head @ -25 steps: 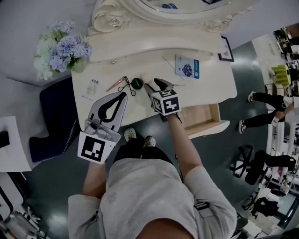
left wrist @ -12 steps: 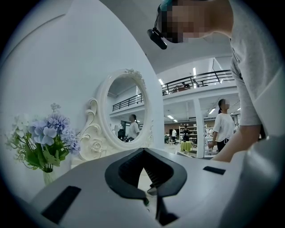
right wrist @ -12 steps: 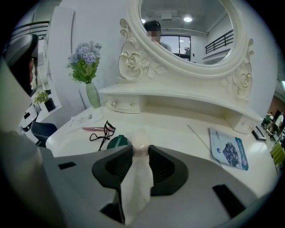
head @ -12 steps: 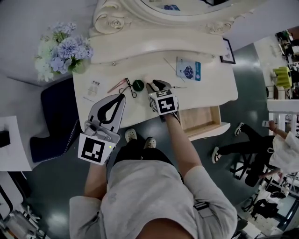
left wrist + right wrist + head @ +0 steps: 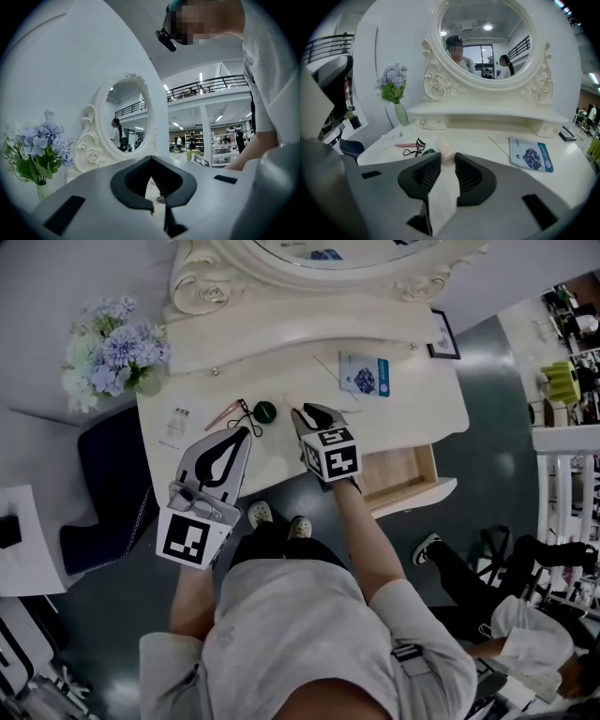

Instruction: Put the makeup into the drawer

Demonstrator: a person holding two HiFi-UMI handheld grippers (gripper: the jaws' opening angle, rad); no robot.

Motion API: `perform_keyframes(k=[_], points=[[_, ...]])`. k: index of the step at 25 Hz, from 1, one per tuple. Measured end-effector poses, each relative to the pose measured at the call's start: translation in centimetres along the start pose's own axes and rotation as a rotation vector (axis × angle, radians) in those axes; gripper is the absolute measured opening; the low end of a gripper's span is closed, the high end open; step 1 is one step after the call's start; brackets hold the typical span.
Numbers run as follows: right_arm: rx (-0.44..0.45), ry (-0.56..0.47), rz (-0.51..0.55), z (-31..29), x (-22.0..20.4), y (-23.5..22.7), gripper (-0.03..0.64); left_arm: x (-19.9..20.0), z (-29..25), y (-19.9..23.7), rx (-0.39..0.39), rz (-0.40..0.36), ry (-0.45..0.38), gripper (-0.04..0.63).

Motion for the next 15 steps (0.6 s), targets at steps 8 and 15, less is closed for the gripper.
perform_keyframes(k=[8, 15], points=[[-0.038, -0.063, -0.102, 4.1, -1.1, -2.4, 0.100, 0.4, -1.5, -2.0, -0.050, -0.007, -0.015, 0.012], [-0.108, -0.080, -0.182, 7.6, -3.2, -5.8, 0.099, 0.9, -3.1, -4.3, -0.101, -0.024, -0.024, 0.012]])
Point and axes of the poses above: the fingertips, and each gripper's own axes: z backward along the fingers, y to its left, x out of its top, the point moved 7 cm from there along z, backward along the fingers, and after that the axes turned 7 degrees about -x, right-handed, at the moved point
